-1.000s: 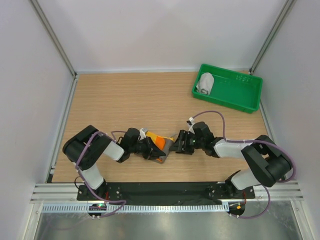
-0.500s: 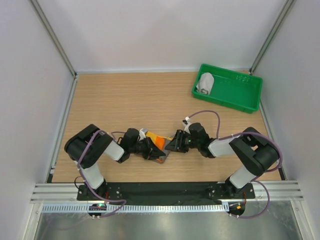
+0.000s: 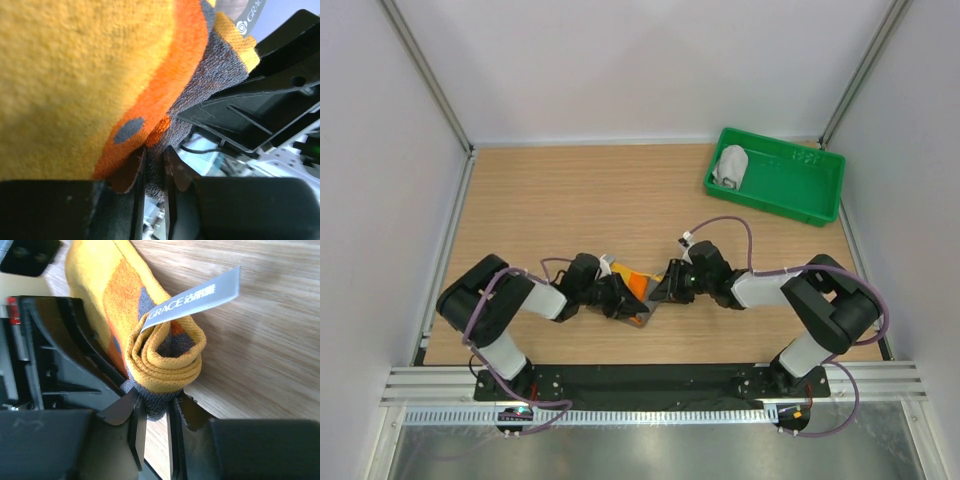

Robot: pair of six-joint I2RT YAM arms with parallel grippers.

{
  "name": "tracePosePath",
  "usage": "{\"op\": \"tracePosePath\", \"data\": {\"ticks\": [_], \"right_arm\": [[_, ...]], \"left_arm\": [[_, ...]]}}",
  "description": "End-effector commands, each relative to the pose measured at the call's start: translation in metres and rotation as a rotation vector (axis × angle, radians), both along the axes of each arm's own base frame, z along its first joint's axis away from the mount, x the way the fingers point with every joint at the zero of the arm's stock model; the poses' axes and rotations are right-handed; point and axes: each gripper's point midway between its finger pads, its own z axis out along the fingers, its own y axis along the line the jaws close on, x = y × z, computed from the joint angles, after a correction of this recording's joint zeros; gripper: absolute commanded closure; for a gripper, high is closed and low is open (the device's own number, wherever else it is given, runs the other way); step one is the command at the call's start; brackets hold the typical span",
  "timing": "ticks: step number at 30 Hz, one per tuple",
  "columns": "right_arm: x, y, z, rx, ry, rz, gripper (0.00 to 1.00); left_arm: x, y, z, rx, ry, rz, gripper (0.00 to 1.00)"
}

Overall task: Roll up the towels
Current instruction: Roll the towel

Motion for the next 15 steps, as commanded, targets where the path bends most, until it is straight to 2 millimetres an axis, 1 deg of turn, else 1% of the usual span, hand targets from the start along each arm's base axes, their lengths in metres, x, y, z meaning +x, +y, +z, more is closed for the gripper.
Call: {"op": "tracePosePath", "data": {"ticks": [1, 2, 3, 4, 5, 6, 7, 9, 10, 12, 15], "right_arm": [[0.006, -0.014, -0.002, -0.12, -0.015, -0.011, 0.78], [0.009, -0.013, 0.001, -0.127, -0.02, -0.011, 0.78], [0.009, -0.013, 0.001, -0.136, -0.021, -0.008, 0.78], [0.007, -0.014, 0.001, -0.146, -0.013, -0.001, 0.79], [0.007, -0.015, 0.0, -0.156, -0.008, 0.001, 0.79], [0.004, -0.017, -0.002, -0.175, 0.003, 0.008, 0.79], [0.006, -0.015, 0.001, -0.175, -0.002, 0.01, 0.8], [0.002, -0.016, -0.002, -0.2, 0.015, 0.022, 0.8], [0.005, -0.013, 0.003, -0.198, -0.001, 0.026, 0.8], [0.0, -0.016, 0.0, -0.233, 0.022, 0.036, 0.8], [0.0, -0.014, 0.003, -0.25, 0.024, 0.05, 0.81]], "left_arm": [[-0.005, 0.025, -0.022, 0.201, -0.009, -0.014, 0.81], [-0.004, 0.027, -0.022, 0.229, -0.017, -0.015, 0.79], [-0.007, 0.034, -0.022, 0.275, -0.011, -0.021, 0.78], [0.0, 0.037, -0.02, 0.309, -0.057, -0.021, 0.76], [0.001, 0.039, -0.019, 0.331, -0.075, -0.025, 0.74], [-0.001, 0.046, -0.018, 0.364, -0.07, -0.027, 0.73], [0.004, 0.05, -0.017, 0.398, -0.109, -0.024, 0.71], [0.006, 0.054, -0.014, 0.433, -0.136, -0.03, 0.7], [0.01, 0.058, -0.011, 0.464, -0.174, -0.037, 0.69], [0.011, 0.06, -0.007, 0.489, -0.214, -0.054, 0.66], [0.016, 0.065, 0.002, 0.534, -0.282, -0.069, 0.64]]}}
